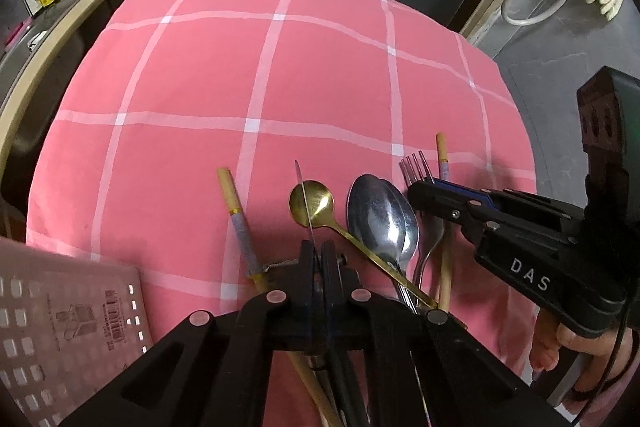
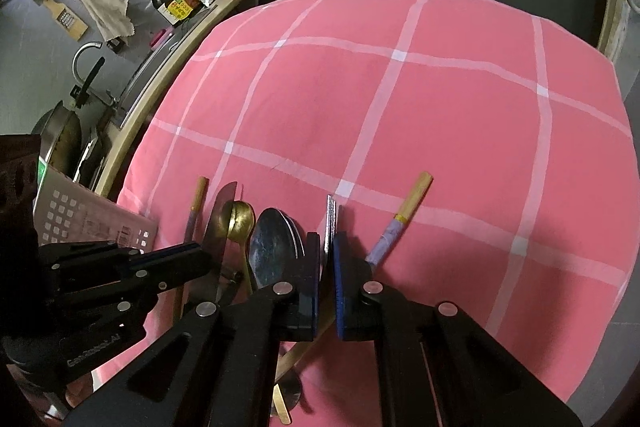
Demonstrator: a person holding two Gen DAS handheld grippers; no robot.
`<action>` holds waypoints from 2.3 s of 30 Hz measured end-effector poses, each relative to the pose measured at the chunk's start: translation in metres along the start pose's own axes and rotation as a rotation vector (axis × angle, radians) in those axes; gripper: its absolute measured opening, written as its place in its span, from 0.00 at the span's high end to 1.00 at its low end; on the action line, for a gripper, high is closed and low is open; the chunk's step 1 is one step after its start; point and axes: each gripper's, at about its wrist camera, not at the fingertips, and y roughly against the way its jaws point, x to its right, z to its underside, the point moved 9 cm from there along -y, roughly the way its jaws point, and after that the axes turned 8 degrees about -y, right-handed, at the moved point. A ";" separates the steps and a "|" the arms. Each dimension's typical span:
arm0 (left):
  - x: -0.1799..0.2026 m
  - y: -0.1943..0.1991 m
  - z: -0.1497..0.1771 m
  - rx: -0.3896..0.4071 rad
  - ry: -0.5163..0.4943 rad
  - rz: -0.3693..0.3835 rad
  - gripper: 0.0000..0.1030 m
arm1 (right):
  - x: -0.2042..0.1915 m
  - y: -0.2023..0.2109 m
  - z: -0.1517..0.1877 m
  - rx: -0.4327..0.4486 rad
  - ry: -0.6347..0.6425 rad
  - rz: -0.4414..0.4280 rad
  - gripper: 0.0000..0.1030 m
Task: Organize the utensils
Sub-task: 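Lift the knife with the right gripper and lower it into the white caddy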
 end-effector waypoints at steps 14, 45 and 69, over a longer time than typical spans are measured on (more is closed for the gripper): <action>0.005 0.016 -0.017 0.050 0.025 0.053 0.98 | -0.002 0.040 0.002 0.153 -0.083 0.008 0.98; -0.137 0.295 -0.019 0.827 0.020 -0.018 0.98 | -0.272 0.241 -0.032 0.931 0.300 0.105 0.98; -0.149 0.210 0.022 0.620 -0.052 0.073 0.98 | -0.261 0.121 0.017 0.601 0.331 0.121 0.98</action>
